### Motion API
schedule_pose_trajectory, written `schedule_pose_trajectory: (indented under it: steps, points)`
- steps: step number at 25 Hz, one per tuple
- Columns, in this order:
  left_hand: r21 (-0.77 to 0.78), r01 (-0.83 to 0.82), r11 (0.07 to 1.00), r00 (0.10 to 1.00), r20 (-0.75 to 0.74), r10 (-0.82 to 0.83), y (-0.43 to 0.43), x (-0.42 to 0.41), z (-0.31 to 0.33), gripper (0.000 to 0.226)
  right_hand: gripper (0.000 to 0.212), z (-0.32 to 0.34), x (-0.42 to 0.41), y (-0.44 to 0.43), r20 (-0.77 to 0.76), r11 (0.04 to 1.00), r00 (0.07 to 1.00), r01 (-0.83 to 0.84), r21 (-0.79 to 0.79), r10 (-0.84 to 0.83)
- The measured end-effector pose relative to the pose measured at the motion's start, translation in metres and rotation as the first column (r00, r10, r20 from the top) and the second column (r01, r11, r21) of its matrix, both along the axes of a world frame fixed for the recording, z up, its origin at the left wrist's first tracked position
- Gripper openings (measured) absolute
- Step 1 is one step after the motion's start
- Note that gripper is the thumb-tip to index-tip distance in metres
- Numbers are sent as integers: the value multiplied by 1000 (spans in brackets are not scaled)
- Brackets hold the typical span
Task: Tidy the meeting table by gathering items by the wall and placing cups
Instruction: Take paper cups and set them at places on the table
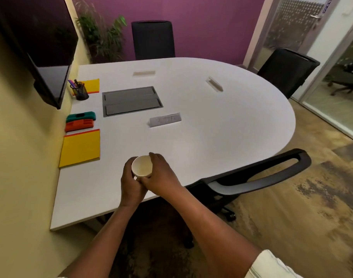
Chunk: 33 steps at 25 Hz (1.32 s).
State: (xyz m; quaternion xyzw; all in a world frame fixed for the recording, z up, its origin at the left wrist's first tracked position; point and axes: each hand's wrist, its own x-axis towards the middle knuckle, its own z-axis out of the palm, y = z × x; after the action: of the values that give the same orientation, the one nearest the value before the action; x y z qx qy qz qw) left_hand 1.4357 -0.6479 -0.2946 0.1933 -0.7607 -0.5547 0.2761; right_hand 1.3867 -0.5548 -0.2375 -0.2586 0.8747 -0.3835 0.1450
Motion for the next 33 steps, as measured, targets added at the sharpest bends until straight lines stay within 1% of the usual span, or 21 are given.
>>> schedule_pose_trajectory:
  steps: [4,7,8,13,18,21,23,26,27,29,32,33]
  points:
    - [39,6,999,997,-71,-3,72,-13,32,59,86,22,-6,72,-25,995,999,25,-96,-27]
    - [173,-1,985,992,-127,23,132,-17,58,63,88,38,-9,127,-28,983,999,40,-177,-46]
    - [182,-2,983,990,-139,28,152,-19,67,65,89,44,-9,146,-27,977,998,57,-206,-63]
    - [112,23,993,987,-159,-5,223,-32,101,73,92,73,-15,218,-3,938,989,141,-316,-149]
    - [27,135,990,971,-202,-127,258,-56,122,66,95,88,-26,265,6,896,966,243,-372,-260]
    - [42,217,975,958,-202,-204,271,-75,125,63,92,97,-36,280,22,880,946,309,-361,-323]
    - [30,245,969,948,-219,-232,283,-91,130,61,92,105,-48,289,7,868,932,341,-361,-364]
    - [134,288,948,932,-266,-246,308,-114,139,68,93,111,-66,306,-10,846,907,388,-366,-420]
    - [135,295,946,927,-281,-249,316,-120,140,70,93,111,-71,312,-10,841,904,394,-371,-428]
    - [83,314,946,919,-276,-281,332,-133,141,68,93,110,-84,330,-19,833,897,403,-378,-443]
    - [-11,323,946,922,-222,-317,360,-157,138,52,93,107,-110,362,7,821,896,411,-397,-445]
    - [-25,322,946,926,-201,-320,370,-167,136,53,93,105,-121,374,8,823,899,403,-401,-437]
